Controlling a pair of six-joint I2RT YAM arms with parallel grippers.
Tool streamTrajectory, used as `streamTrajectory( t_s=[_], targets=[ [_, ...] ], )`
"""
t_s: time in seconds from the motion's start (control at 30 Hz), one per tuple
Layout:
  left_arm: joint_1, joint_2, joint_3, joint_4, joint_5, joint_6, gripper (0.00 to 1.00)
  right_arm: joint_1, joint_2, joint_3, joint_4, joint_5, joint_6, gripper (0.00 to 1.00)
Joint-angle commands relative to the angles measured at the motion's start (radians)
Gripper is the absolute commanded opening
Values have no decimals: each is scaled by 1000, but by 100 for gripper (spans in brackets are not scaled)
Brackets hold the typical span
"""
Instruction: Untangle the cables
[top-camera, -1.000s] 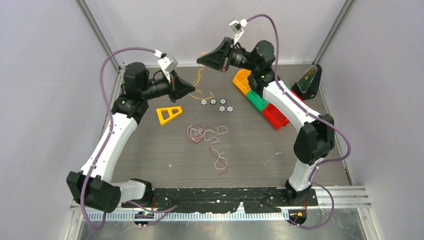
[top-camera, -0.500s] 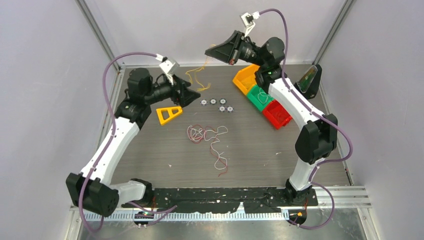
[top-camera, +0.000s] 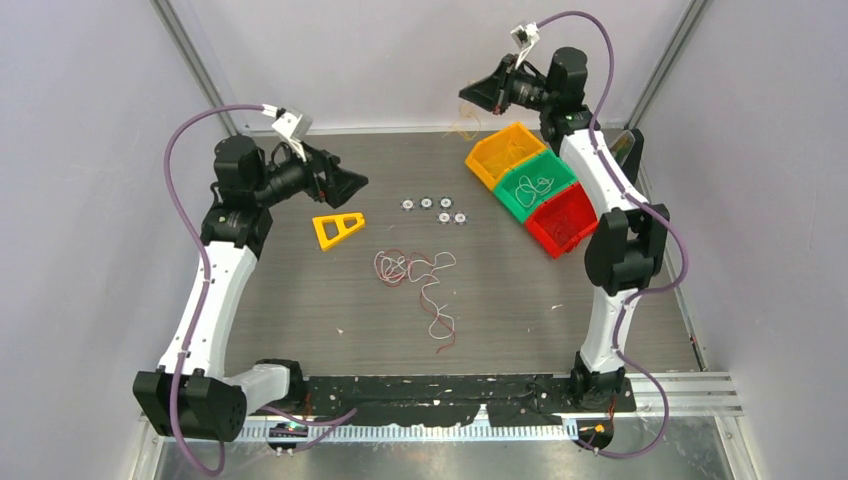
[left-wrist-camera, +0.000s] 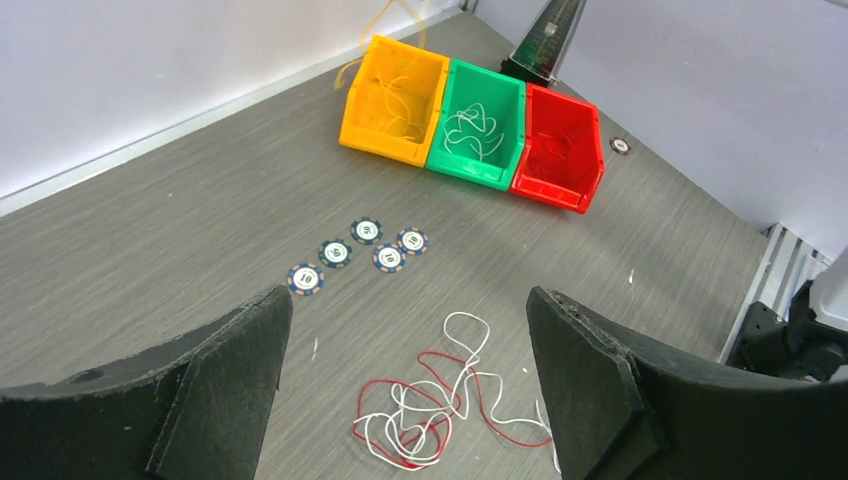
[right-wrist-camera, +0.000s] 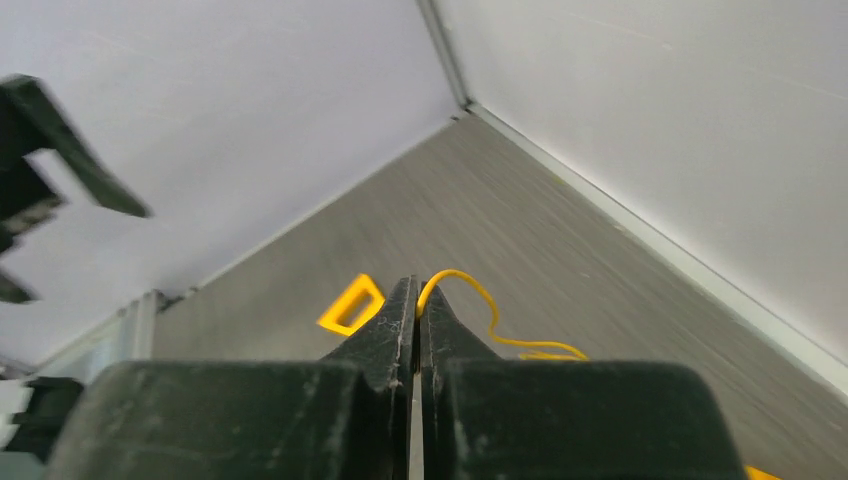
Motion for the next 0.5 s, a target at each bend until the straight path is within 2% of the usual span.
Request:
streamTrajectory(
  t_s=[0.0,0.13,0.47],
  targets=[
    [4,-2,3,-17,40,-15,91,-61,95,116,-201,47,-274,6],
    [8,-1,2,-45,35,8,99,-98,171,150,-269,83,-380,5],
    [34,10,-7,-79,37,27,100,-133,249,171,-349,168,-528,6]
  ],
)
